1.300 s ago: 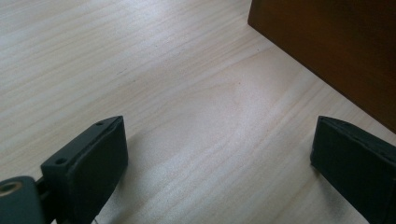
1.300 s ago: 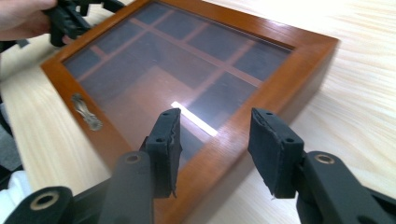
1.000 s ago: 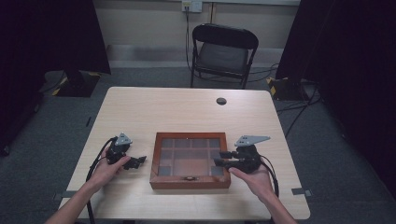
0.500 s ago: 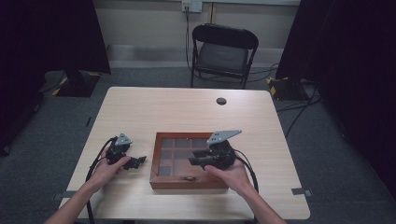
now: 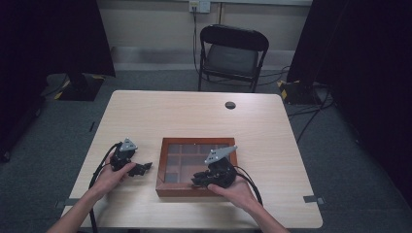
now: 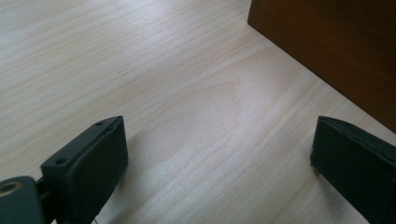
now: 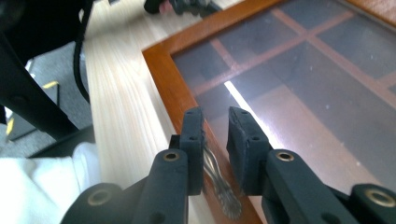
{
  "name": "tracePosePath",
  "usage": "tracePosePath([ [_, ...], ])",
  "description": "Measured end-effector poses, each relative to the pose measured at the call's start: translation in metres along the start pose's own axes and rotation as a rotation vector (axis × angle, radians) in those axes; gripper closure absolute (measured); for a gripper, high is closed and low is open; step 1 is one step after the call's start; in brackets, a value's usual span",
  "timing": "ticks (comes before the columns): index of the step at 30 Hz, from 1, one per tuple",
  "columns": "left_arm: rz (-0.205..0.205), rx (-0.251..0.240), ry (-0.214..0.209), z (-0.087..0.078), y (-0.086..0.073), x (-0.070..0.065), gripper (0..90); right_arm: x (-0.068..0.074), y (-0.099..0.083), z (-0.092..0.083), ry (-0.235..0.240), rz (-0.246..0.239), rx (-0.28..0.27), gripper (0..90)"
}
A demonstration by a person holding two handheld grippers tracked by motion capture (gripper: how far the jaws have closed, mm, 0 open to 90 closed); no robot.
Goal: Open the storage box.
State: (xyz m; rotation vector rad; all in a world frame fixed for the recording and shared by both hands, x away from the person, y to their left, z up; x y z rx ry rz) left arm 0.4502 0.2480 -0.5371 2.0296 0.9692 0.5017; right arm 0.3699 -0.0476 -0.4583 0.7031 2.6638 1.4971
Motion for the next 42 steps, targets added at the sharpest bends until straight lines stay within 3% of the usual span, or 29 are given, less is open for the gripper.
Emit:
tracePosePath([
  [13,0.0,0.0,0.001,0.0,0.0,0.0,3.5,0.002,-0.012,0.002,0.02,0.001,0.024,79.5],
  [23,-0.005,0.001,0.0,0.0,0.0,0.0,3.5,0.0,-0.013,0.001,0.032,0.008,0.012,79.8],
  [27,0.001,0.001,0.0,0.0,0.0,0.0,3.5,0.0,-0.012,0.002,0.028,-0.008,0.023,80.4],
  [42,0.0,0.0,0.001,0.0,0.0,0.0,3.5,0.001,-0.011,0.002,0.035,0.006,0.041,80.8],
])
Point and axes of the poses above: each handheld gripper's, and its own axes: z roughly forward along the jaws, y roughly out of its top, x roughly to its left, the point moved 5 cm from there along z, roughly forward along the jaws, and after that the axes turned 8 degrees about -x, right-handed, at the moved point
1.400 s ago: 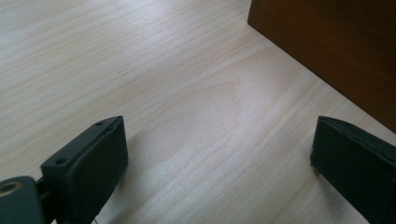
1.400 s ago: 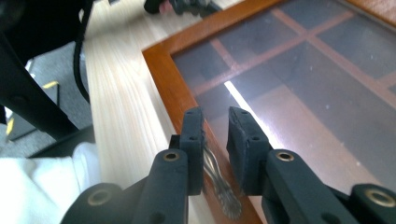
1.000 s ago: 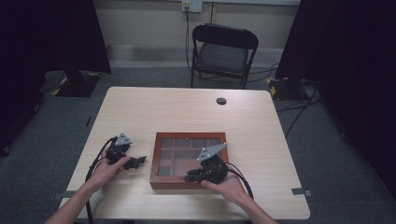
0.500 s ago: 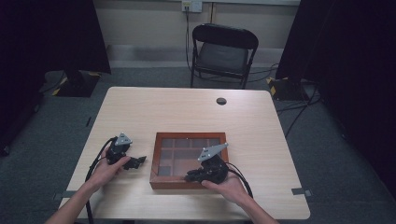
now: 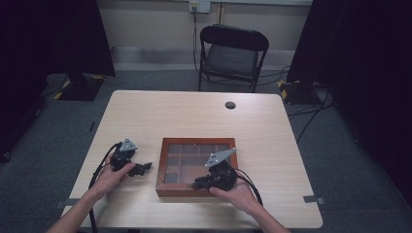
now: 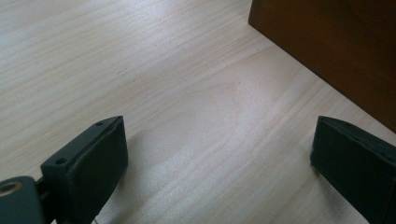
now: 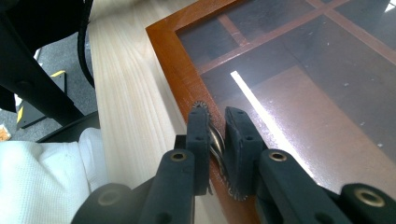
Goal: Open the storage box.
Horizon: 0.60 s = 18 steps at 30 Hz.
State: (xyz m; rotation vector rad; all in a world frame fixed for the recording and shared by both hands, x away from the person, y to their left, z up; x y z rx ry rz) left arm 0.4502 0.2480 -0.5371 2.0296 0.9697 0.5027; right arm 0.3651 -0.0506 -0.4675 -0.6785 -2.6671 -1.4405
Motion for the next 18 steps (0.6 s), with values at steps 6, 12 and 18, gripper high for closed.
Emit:
tracePosePath([
  [6,0.0,0.001,-0.001,0.0,0.0,0.0,3.5,0.001,0.004,-0.003,0.005,0.008,-0.011,80.9],
  [12,0.0,0.0,-0.002,0.0,0.0,0.0,3.5,0.001,0.008,-0.006,0.012,0.014,-0.022,80.9],
  [18,0.003,0.001,-0.001,0.0,0.0,0.0,3.5,0.002,0.015,-0.012,0.013,0.008,-0.038,81.1],
])
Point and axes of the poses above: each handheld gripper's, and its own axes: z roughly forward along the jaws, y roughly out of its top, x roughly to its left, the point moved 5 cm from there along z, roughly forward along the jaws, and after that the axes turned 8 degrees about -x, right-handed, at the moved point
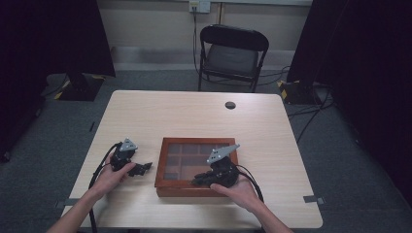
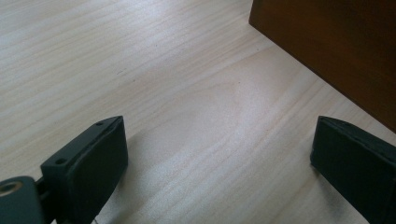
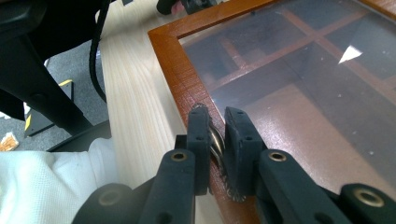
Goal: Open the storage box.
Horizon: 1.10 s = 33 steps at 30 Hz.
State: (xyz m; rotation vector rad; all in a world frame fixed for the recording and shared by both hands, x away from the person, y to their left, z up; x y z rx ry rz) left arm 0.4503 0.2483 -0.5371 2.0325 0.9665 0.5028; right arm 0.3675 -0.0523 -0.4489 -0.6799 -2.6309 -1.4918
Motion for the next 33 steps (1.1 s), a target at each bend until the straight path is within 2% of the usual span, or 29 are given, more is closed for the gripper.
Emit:
tracePosePath([
  [13,-0.004,-0.001,0.0,0.0,0.0,0.0,3.5,0.0,0.01,-0.007,0.002,0.013,-0.033,81.1],
  [33,-0.003,-0.001,-0.001,0.0,0.0,0.0,3.5,0.0,0.026,-0.018,-0.006,-0.001,-0.077,81.2],
])
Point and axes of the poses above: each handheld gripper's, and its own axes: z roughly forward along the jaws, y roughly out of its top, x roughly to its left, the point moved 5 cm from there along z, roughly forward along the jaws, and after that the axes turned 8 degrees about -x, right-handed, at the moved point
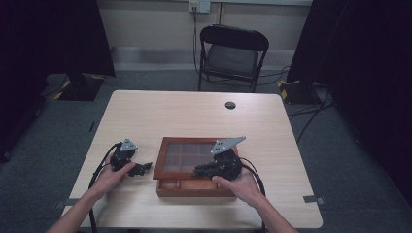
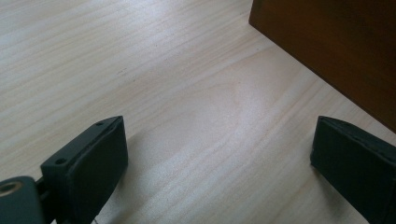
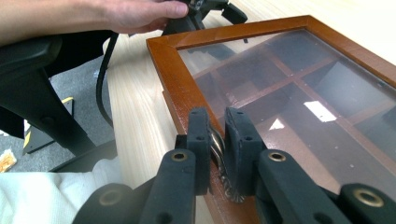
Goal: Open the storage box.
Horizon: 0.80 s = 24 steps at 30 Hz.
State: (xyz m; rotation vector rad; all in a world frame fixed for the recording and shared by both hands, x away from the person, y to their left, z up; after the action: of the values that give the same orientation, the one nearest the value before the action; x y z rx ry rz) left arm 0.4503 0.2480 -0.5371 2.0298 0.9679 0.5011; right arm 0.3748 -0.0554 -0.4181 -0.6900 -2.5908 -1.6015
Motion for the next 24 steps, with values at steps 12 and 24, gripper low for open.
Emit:
tracePosePath([
  [12,0.0,0.001,0.001,0.0,0.0,0.0,3.5,-0.001,0.006,-0.003,-0.007,0.003,-0.017,81.2],
  [24,0.0,0.0,0.0,0.0,0.0,0.0,3.4,-0.001,0.015,-0.007,-0.021,0.009,-0.041,81.2],
])
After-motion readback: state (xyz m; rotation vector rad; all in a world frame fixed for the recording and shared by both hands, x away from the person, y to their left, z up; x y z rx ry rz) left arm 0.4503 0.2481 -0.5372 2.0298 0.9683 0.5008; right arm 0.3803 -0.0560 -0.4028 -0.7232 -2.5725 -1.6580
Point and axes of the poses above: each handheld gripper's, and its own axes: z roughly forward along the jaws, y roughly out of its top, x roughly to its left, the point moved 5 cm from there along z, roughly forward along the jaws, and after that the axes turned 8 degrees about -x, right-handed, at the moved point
